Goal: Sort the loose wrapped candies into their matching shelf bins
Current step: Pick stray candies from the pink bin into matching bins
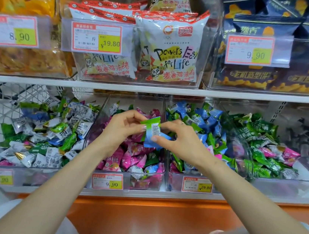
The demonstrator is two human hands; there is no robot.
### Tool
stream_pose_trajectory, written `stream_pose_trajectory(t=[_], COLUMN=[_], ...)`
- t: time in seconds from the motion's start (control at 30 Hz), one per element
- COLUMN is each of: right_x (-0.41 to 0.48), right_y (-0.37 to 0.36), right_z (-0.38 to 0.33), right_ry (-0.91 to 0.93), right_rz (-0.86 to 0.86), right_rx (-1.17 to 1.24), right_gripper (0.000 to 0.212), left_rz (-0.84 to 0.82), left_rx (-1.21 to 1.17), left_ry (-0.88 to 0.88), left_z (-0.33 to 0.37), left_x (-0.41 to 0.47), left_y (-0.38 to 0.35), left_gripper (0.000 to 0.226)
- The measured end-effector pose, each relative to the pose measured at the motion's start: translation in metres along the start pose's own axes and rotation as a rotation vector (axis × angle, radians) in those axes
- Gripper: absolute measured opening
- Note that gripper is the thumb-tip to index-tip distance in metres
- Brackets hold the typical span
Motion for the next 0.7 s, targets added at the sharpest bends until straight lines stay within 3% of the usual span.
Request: stream_pose_trajectory(t=[0.13, 0.3, 0.4, 0.57, 0.7], right_x=[0.0, 0.001, -0.004, -0.013, -0.014], right_y=[0.011, 0.05, 0.069, 0.075, 0.071], right_z=[0.001, 0.03, 0.065, 0.101, 0.113], right_ry=[-0.045, -0.203, -0.29, -0.46, -0.489], right_rz=[0.049, 0.242, 0.223, 0.042, 0.137], right_rx=[0.08, 0.186, 0.079, 0.032, -0.072], right_gripper=[0.028, 0.032, 0.025, 0.047, 0.045], left_rz=[0.023, 0.024, -0.123, -0.461, -0.588], left_rx=[-0.056, 0.23, 0.501, 0.907, 1.091], left_ry=[-0.012, 0.026, 0.055, 0.068, 0.061], left_z=[0.001, -0.003, -0.014, -0.04, -0.055], left_x=[0.001, 0.003, 0.001, -0.003, -0.001], left_y=[0.001, 0.01, 0.008, -0.005, -0.005], left_gripper=[0.022, 0.018, 0.018, 0.041, 0.052])
Point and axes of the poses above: each hand's wrist, its own x-axis towards the middle knuckle, its own y-axis out of the back of the hand, z = x × y, the point moved 2 cm from there along x, towards the middle knuckle, and after that the axes turned 12 degrees about -x, right-handed, at the moved point
